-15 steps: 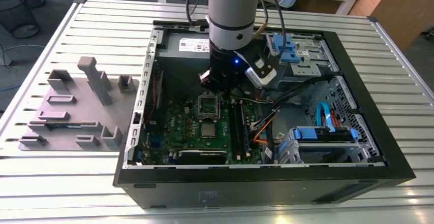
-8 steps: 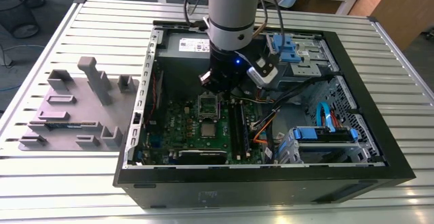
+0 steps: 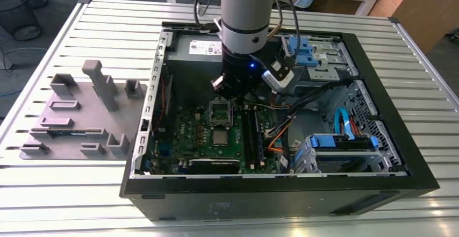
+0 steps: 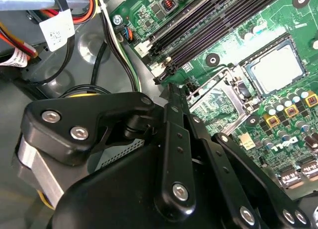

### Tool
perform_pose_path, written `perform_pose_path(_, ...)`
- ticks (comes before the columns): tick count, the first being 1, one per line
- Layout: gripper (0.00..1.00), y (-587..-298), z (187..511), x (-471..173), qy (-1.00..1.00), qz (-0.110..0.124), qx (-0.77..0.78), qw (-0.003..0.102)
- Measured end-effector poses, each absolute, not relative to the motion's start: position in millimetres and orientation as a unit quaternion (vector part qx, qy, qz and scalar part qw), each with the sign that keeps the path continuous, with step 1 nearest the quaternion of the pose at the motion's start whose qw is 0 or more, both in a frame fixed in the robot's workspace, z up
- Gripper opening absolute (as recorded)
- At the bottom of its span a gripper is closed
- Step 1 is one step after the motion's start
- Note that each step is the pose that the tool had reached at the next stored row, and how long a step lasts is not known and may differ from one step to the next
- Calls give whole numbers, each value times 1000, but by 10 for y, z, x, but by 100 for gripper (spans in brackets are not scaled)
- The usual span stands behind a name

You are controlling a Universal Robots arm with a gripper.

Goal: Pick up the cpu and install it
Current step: 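Close the cpu cover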

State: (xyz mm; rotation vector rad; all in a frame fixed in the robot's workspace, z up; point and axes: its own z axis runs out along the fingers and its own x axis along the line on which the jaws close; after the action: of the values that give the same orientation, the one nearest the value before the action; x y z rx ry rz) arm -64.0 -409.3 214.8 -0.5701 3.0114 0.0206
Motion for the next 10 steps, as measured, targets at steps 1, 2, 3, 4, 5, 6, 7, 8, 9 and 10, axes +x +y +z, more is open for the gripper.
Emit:
perform_pose_path(1, 11, -4093, 2148, -640, 982, 7, -186, 38)
perform_pose_path(2, 11, -4093, 2147, -639, 982, 7, -186, 38)
perform_pose_path(3, 11, -4093, 2147, -639, 982, 7, -186, 38)
perform_pose_path(4, 11, -4093, 2147, -639, 982, 7, -186, 38)
perform_pose_path(5, 11, -4093, 2147, -639, 982, 7, -186, 38)
perform_pose_path(6, 11, -4093, 2146, -639, 982, 7, -186, 38)
perform_pose_path(7, 11, -4092, 2146, -639, 982, 7, -186, 38)
perform_pose_path(8, 11, -4092, 2145, -639, 982, 7, -186, 38)
perform_pose_path(9, 11, -4093, 2145, -639, 982, 7, -186, 38)
perform_pose_path(10, 11, -4093, 2145, -638, 982, 7, -186, 38)
